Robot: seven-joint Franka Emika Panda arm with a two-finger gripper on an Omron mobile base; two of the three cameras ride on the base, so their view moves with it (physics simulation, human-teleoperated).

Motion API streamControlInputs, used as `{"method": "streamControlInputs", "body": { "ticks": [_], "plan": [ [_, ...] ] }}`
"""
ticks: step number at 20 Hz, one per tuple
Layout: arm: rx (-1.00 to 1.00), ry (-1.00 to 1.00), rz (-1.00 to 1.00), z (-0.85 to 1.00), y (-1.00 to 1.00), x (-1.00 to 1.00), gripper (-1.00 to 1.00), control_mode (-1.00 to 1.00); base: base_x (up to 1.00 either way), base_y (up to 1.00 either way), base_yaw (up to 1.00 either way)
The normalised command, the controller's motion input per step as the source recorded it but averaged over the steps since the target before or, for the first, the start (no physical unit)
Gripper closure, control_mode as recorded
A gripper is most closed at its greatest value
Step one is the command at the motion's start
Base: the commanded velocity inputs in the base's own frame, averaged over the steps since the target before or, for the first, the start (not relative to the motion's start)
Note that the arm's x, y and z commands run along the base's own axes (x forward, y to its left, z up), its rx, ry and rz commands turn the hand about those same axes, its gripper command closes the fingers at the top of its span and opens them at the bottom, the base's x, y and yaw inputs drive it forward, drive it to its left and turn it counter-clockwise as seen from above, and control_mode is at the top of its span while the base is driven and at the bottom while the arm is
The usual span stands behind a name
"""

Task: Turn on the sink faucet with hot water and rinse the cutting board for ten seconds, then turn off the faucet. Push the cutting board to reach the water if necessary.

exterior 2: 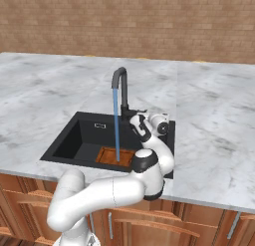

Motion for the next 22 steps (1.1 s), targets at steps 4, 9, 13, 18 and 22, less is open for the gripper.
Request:
{"method": "streamControlInputs", "body": {
  "ticks": [4,9,13,18,22],
  "plan": [
    [0.0,-0.02,0.0,0.36,0.34,0.0,-1.0,-1.0,0.0,0.0,0.0],
    [-0.01,-0.01,0.0,0.33,0.47,0.0,-1.0,-1.0,0.0,0.0,0.0],
    [-0.01,0.0,0.0,0.3,0.44,0.04,-1.0,-1.0,0.0,0.0,0.0],
    [-0.03,0.0,0.0,0.25,0.49,0.05,-1.0,-1.0,0.0,0.0,0.0],
    [-0.03,0.0,0.0,0.23,0.48,0.06,-1.0,-1.0,0.0,0.0,0.0]
  ]
}}
